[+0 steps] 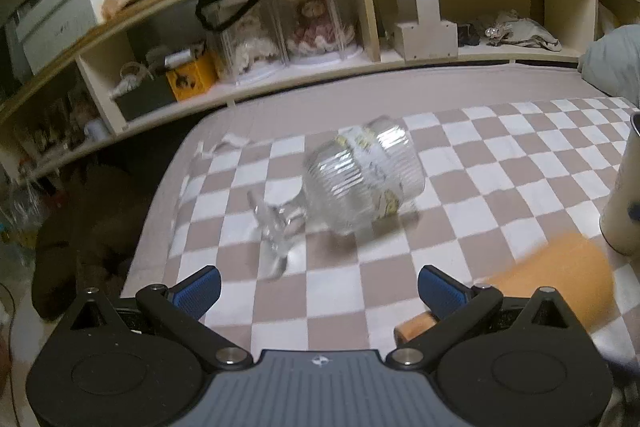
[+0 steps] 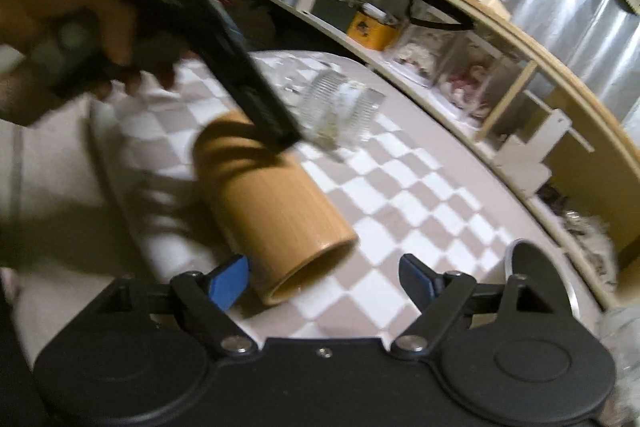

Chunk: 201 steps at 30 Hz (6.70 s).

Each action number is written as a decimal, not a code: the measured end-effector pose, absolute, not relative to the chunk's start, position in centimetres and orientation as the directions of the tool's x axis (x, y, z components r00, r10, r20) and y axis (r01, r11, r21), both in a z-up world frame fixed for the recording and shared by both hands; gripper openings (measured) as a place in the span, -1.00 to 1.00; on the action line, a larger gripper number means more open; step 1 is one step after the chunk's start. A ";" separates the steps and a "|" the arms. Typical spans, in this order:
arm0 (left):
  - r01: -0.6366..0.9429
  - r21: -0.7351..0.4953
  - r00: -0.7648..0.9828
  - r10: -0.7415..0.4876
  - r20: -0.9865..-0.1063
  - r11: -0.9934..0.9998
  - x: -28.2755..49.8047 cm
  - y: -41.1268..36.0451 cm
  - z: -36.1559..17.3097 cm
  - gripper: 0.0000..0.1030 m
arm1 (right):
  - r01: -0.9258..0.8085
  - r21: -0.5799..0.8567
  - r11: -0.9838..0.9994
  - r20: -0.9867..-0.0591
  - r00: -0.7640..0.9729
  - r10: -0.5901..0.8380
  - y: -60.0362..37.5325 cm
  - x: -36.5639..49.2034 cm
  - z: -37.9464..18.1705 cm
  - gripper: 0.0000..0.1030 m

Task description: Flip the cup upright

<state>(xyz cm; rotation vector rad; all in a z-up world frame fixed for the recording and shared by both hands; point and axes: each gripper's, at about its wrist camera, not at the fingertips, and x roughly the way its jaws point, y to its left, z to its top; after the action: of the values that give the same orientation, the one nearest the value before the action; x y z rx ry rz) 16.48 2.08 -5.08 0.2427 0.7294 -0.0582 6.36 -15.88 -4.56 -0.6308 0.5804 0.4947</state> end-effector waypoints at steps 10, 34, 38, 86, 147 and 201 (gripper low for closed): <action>0.174 0.139 0.707 -0.026 -0.706 0.975 15.0 3.7 -5.2 1.00 | -0.444 -0.508 0.738 -0.568 0.817 0.100 -14.2 11.7 -4.6 0.52; 0.286 -0.271 0.551 -0.389 -0.738 0.919 18.5 2.3 -2.1 0.83 | -0.355 -0.105 0.929 -0.598 0.769 0.226 -18.2 4.8 -0.1 0.50; 0.309 -0.228 0.466 -0.356 -0.810 0.923 21.2 -0.7 -3.0 0.73 | -0.305 0.149 0.941 -0.623 0.710 0.329 -20.6 4.3 -0.5 0.49; 0.401 0.056 0.732 -0.283 -0.619 0.914 15.3 -12.8 -0.6 0.39 | -0.198 0.255 0.946 -0.584 0.748 0.314 -27.0 5.6 -1.0 0.48; 0.178 0.053 0.916 -0.146 -0.373 0.983 -0.2 -1.6 0.4 1.00 | -0.079 -0.035 0.996 -0.407 0.912 0.058 -26.5 -1.7 2.3 0.99; 0.161 0.052 0.917 -0.130 -0.378 0.986 -0.3 -0.3 -0.9 1.00 | -0.083 -0.052 0.995 -0.398 0.916 0.056 -26.2 -1.7 1.7 1.00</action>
<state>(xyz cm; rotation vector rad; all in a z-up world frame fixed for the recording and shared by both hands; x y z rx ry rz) -0.30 -0.28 -0.86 0.0825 0.3828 -0.1497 -1.70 -26.24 1.75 -0.0682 0.4069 0.0719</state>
